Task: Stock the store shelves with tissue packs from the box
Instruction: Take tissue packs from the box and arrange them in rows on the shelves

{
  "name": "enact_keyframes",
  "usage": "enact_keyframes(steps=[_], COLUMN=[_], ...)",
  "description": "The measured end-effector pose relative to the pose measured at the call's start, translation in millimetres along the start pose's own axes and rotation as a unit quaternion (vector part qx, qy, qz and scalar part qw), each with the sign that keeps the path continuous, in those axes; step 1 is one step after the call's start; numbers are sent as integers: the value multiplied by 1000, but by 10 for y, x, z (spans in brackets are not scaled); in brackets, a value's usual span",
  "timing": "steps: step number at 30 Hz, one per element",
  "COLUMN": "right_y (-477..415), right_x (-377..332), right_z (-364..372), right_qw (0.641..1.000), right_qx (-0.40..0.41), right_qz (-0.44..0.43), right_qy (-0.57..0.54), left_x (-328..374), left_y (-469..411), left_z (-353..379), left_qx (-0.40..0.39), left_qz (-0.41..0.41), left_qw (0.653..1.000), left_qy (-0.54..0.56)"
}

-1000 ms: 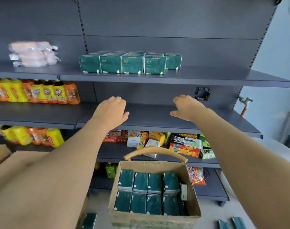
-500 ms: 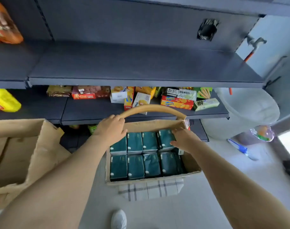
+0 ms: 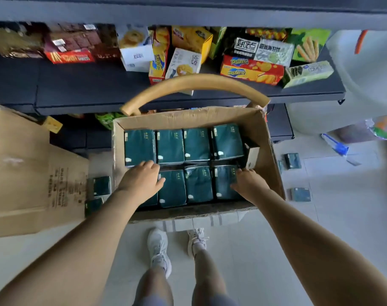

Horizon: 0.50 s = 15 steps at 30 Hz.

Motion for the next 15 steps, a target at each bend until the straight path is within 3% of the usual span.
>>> enact_keyframes(steps=[3,6,10,15], right_y=[-230,-442,-595,-555], right_x=[134,234,259,135], right_z=[223,319,350,567], right_qw=[998,989,943,918], right_qx=[-42,-40,0,-47], right_qz=[30,73,134,163], right_qy=[-26,-122,-305,-357], left_x=[22,121,270,384], left_y=[-130,-263,-427,-598], left_z=[210,393,531,512], left_qx=[0,-6,0,1], left_qz=[-20,-38,-52,-77], left_qw=[1000,998,994,987], left_qy=[21,52,95,140])
Point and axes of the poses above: each hand's wrist, its own y-axis away from the middle knuckle, its own z-axis out of the palm, x = y × z, the point moved 8 cm from there along -y, towards the middle knuckle, and after that the axes turned 3 degrees about z, right-handed, at the moved point
